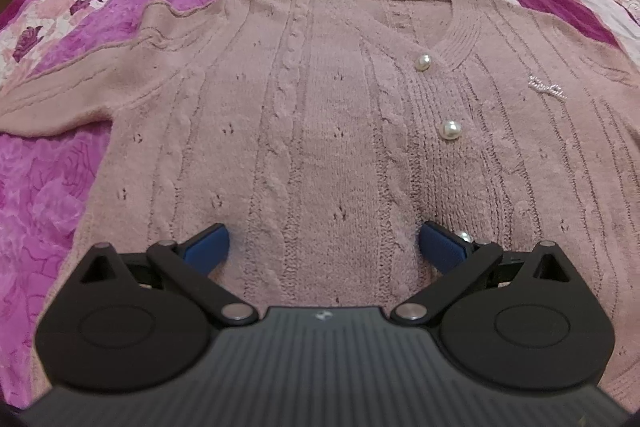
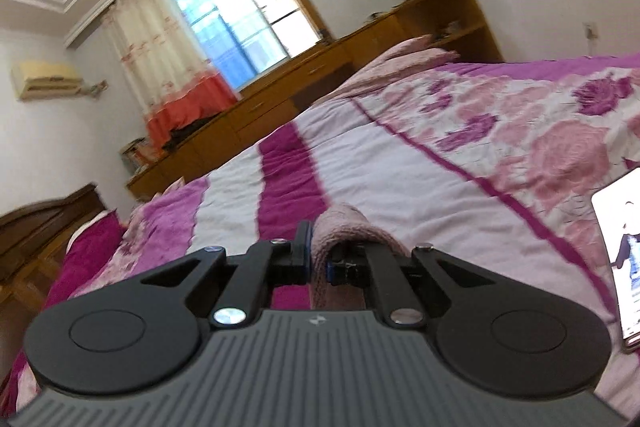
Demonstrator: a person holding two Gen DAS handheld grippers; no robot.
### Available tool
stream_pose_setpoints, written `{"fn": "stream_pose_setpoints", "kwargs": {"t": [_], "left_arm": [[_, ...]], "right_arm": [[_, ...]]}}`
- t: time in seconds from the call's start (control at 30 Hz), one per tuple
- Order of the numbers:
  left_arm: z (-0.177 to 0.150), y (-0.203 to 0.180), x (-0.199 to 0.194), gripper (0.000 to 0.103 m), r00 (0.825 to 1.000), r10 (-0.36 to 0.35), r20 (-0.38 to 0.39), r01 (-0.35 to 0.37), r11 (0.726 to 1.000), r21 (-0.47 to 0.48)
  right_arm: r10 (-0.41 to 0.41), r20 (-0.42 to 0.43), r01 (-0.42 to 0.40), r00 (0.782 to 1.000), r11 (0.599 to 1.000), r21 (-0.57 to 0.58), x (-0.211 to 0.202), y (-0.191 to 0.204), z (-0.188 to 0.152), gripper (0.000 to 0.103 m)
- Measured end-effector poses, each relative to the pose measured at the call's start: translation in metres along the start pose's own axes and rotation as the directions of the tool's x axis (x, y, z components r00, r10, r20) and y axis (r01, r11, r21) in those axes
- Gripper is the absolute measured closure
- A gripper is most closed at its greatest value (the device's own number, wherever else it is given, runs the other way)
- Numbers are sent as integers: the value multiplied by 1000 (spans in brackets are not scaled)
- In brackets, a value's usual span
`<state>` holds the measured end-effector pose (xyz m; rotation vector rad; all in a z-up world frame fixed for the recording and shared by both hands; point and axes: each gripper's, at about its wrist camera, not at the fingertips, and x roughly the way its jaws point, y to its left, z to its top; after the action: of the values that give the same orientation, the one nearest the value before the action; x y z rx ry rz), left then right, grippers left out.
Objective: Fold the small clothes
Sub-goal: 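Lift the sleeve with the right gripper, lay it across the front, release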
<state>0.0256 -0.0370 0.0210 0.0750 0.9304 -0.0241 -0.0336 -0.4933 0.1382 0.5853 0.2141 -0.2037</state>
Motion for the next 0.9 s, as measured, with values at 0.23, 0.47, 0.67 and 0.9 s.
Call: {"fn": "stream_pose_setpoints", "kwargs": {"t": [0.23, 0.47, 0.67, 0.9], "left_arm": [[9, 16, -20, 0, 998, -19, 62, 20, 1000, -9], [17, 41, -30, 0, 995, -9, 98, 13, 999, -49], [18, 64, -32, 0, 995, 25, 99, -16, 996, -90], [18, 87, -37, 0, 993, 31, 115, -15, 991, -133]], "right_arm": [[78, -27, -79, 997, 994, -73, -5, 70, -25, 95], [117, -68, -125, 991, 984, -125, 2, 135, -52, 95], [126, -109, -144, 986, 975, -171, 12, 187, -80, 95], [119, -183, -163, 976, 955, -247, 39, 239, -129, 95]]}}
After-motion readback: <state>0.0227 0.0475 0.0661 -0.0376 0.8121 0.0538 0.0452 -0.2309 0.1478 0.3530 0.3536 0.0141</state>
